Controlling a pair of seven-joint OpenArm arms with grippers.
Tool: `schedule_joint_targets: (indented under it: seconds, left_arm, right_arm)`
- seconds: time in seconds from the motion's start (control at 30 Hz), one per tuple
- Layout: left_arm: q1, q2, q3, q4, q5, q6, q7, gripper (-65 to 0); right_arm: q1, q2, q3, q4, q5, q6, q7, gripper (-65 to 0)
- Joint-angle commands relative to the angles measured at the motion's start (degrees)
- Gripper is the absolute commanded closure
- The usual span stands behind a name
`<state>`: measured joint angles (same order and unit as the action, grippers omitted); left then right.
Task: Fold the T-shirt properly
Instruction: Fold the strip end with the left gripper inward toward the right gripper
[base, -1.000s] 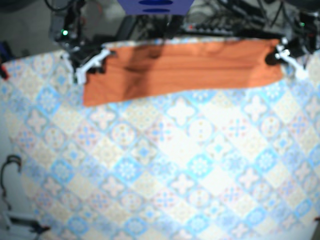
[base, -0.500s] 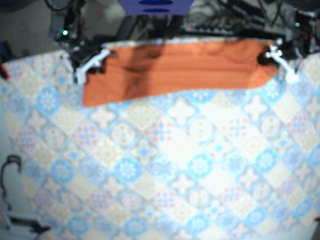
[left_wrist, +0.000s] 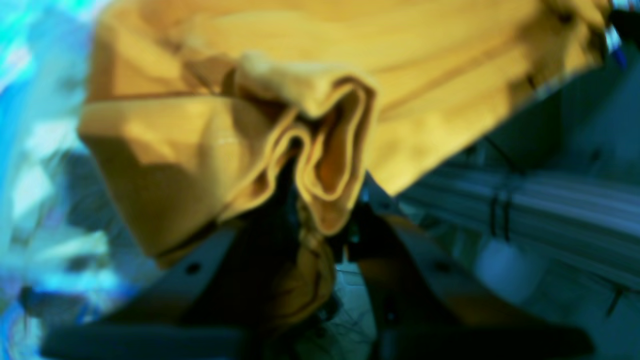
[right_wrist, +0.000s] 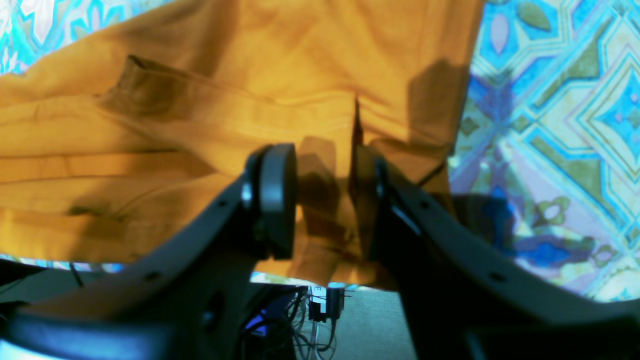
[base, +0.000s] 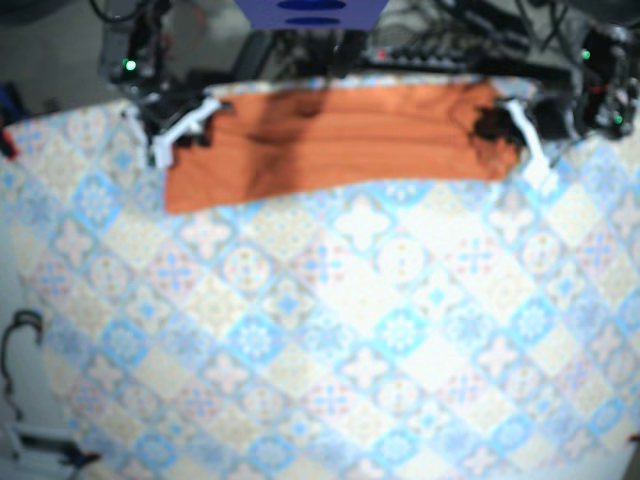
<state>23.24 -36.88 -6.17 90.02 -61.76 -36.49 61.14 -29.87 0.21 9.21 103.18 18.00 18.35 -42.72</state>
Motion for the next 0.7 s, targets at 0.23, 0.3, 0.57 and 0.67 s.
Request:
schedule_joint_targets:
  seconds: [0.23,0.3,0.57,0.67]
  left_arm:
    - [-7.82,-2.37,10.09,5.76,3.69,-0.21,1.76,0.0]
    - [-9.84,-2.37,12.64,5.94,4.57,-0.21,1.76,0.0]
    - [-17.93,-2.37,23.98,5.59,6.59,0.05,1.76,0.0]
    - [-20.74,-2.28,27.14,5.59,6.59,0.05,1.76,0.0]
  right_arm:
    - [-0.15,0.28,0.15,1.13,0.33,0.24,1.09,-19.5]
    - [-0.15,0.28,0.15,1.31,0.33,0.24,1.09,-19.5]
    - [-0.07,0.28,0.41,2.01,0.33,0.24,1.36,-19.4]
    - [0.11,0.28,0.5,3.15,0.33,0.24,1.44,-19.4]
